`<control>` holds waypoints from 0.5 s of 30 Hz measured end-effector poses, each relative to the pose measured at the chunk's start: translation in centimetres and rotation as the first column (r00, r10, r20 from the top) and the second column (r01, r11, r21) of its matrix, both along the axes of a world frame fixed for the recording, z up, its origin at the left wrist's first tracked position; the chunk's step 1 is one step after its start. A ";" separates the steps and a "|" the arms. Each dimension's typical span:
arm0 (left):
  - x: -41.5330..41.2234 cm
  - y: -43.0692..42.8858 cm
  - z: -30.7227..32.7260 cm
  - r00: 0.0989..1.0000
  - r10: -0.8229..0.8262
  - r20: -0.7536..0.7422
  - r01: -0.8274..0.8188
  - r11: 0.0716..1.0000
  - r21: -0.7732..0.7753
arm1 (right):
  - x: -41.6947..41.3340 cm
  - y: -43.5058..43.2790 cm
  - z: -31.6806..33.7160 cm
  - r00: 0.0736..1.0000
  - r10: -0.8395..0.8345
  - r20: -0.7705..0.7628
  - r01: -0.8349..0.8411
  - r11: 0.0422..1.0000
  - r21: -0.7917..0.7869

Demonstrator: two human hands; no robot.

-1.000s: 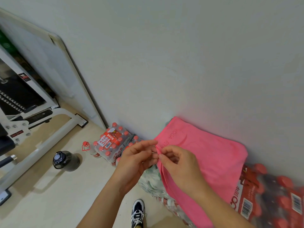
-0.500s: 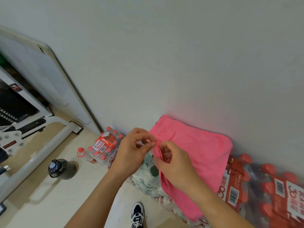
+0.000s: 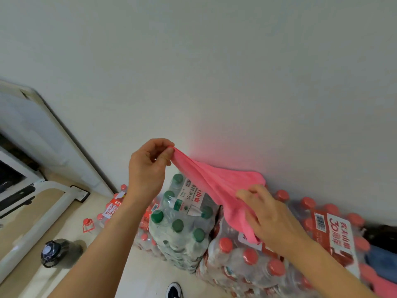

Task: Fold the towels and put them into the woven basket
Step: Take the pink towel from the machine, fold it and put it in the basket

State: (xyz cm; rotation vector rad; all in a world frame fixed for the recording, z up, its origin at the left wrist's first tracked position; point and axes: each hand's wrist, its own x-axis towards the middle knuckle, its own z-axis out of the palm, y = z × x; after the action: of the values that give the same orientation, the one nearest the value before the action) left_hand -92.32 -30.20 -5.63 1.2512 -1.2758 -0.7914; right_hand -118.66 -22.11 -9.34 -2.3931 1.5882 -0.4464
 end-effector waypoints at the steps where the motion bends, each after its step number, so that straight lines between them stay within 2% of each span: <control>1: -0.4 0.1 0.3 1.000 -0.002 0.008 0.002 1.000 -0.011 | -0.9 0.1 -0.1 1.000 0.001 -0.023 -0.001 1.000 -0.001; 3: -1.0 0.2 0.7 1.000 0.001 0.012 -0.001 1.000 -0.019 | -2.6 0.4 -0.3 0.999 -0.025 -0.045 0.025 1.000 -0.009; 7: -2.1 0.9 1.2 1.000 0.013 0.007 -0.013 1.000 -0.021 | -5.4 1.5 0.0 0.986 -0.071 0.154 0.067 0.997 0.033; 10: -2.8 1.8 1.6 0.999 0.023 0.041 -0.022 1.000 -0.021 | -6.3 2.3 0.2 0.993 -0.032 0.114 0.025 0.998 0.066; 15: -3.2 3.1 2.1 0.998 0.048 0.037 -0.046 0.998 -0.033 | -7.9 3.3 1.0 0.999 -0.007 0.044 0.010 0.998 -0.068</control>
State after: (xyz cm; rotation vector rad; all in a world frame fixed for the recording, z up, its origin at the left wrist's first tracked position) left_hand -95.52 -27.14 -3.49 1.2708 -1.2803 -0.7137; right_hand -126.57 -18.79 -8.31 -2.4101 1.5896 -0.5591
